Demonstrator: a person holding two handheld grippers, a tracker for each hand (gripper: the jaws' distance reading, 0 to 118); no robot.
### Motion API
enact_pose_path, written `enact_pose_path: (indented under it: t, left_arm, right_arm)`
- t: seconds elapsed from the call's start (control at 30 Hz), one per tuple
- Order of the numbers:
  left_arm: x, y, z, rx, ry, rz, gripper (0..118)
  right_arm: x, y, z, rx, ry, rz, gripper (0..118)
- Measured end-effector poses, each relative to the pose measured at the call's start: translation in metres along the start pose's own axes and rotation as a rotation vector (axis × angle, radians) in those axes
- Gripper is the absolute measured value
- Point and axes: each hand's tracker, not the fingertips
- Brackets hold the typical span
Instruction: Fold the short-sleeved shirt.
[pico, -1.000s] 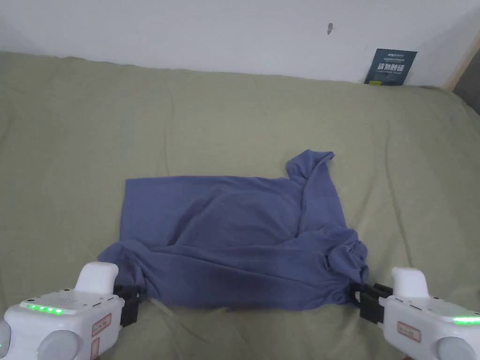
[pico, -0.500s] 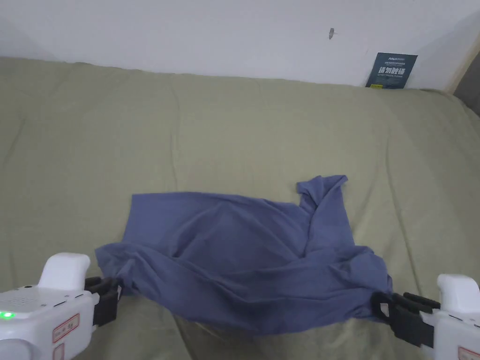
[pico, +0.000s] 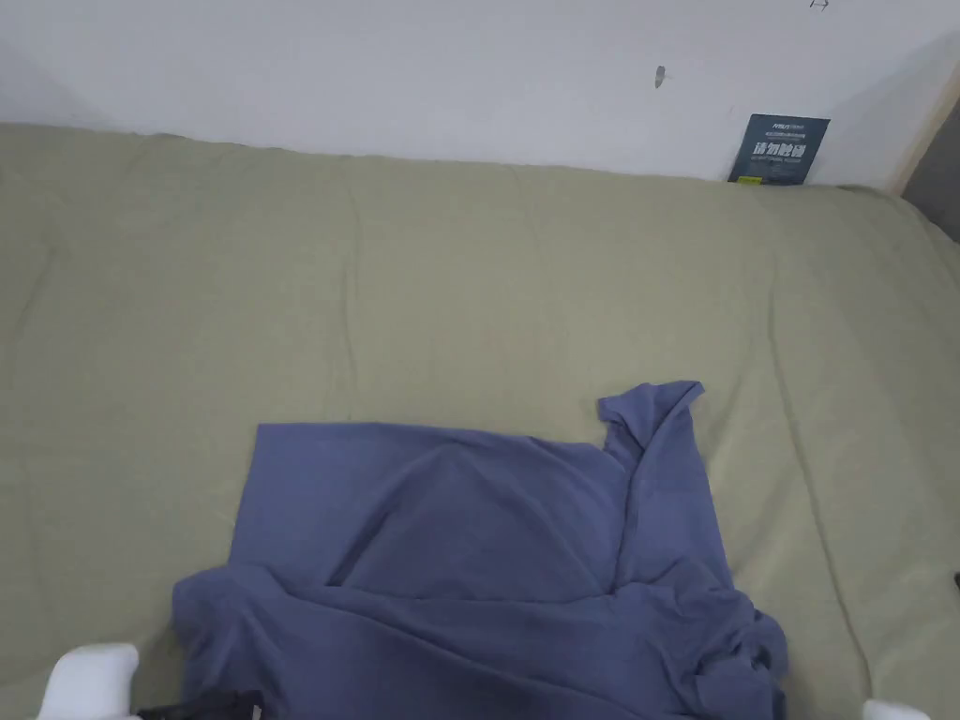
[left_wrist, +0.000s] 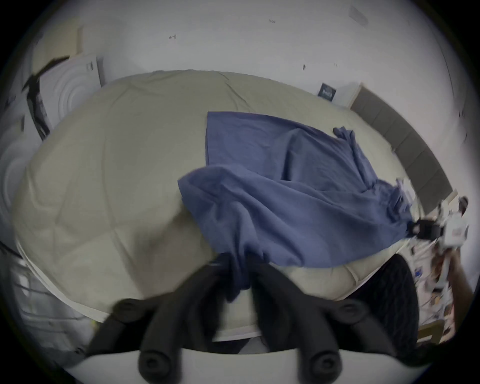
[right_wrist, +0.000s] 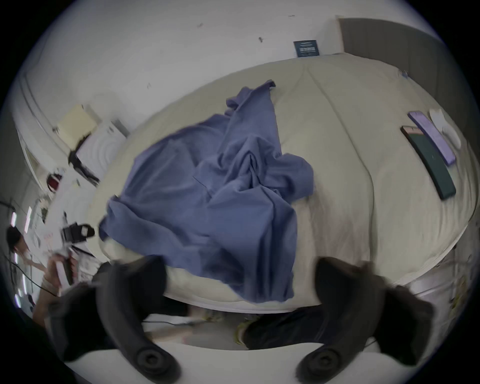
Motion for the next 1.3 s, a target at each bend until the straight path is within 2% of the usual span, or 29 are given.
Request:
enact_pose_path:
  t: [0.17,0.3,0.37,0.4,0.43,0.47,0.5,0.53,0.57,0.6,0.63,0.7,0.83,0.97,1.17,1.23,1.27,1.3]
  left_arm:
    - [0.009,-0.001,0.059,0.167,-0.025,0.059,118]
    - [0.032,0.008,0.083,0.317,-0.007,0.011,118]
    - [0.046,0.014,0.082,0.331,0.052,-0.048,118]
    - [0.049,0.017,0.081,0.318,0.054,-0.098,118]
    - [0.053,0.018,0.078,0.276,0.036,-0.125,112]
    - [0.057,0.020,0.073,0.249,0.019,-0.150,95]
    - [0.062,0.020,0.071,0.245,-0.005,-0.171,52]
    - [0.066,0.019,0.068,0.250,0.020,-0.181,22]
    - [0.070,0.019,0.064,0.243,0.046,-0.194,19]
    - [0.073,0.019,0.061,0.246,0.035,-0.193,18]
    - [0.073,0.021,0.058,0.230,-0.010,-0.195,18]
    - [0.077,0.027,0.052,0.227,-0.026,-0.181,16]
    - [0.074,0.063,0.027,0.235,-0.004,-0.218,16]
    - [0.053,0.132,-0.022,0.245,0.064,-0.235,16]
    - [0.002,0.228,-0.131,0.068,0.159,-0.222,17]
    - [-0.003,0.243,-0.153,0.034,0.206,-0.254,22]
    - [-0.005,0.248,-0.164,0.005,0.210,-0.290,49]
    - [-0.007,0.252,-0.177,-0.054,0.220,-0.300,105]
  right_arm:
    - [-0.037,-0.001,0.059,0.251,-0.046,0.060,118]
    - [-0.084,0.005,0.080,0.390,-0.128,0.206,118]
    - [-0.105,0.009,0.080,0.404,-0.124,0.285,118]
    - [-0.115,0.009,0.079,0.422,-0.117,0.327,108]
    - [-0.122,0.009,0.077,0.429,-0.117,0.358,89]
    - [-0.130,0.009,0.073,0.429,-0.131,0.395,64]
    - [-0.137,0.010,0.069,0.422,-0.147,0.418,34]
    - [-0.141,0.010,0.065,0.417,-0.152,0.426,21]
    - [-0.142,0.010,0.063,0.416,-0.128,0.414,20]
    - [-0.143,0.011,0.061,0.401,-0.056,0.392,18]
    - [-0.143,0.013,0.059,0.392,-0.030,0.376,13]
    - [-0.147,0.013,0.055,0.392,-0.039,0.382,11]
    - [-0.149,0.016,0.048,0.377,-0.032,0.368,11]
    - [-0.148,0.022,0.041,0.365,-0.033,0.343,11]
    - [-0.139,0.030,0.034,0.340,-0.046,0.303,11]
    - [-0.135,0.032,0.032,0.329,-0.056,0.296,11]
    - [-0.133,0.033,0.030,0.324,-0.061,0.290,11]
    - [-0.130,0.033,0.029,0.321,-0.066,0.281,11]
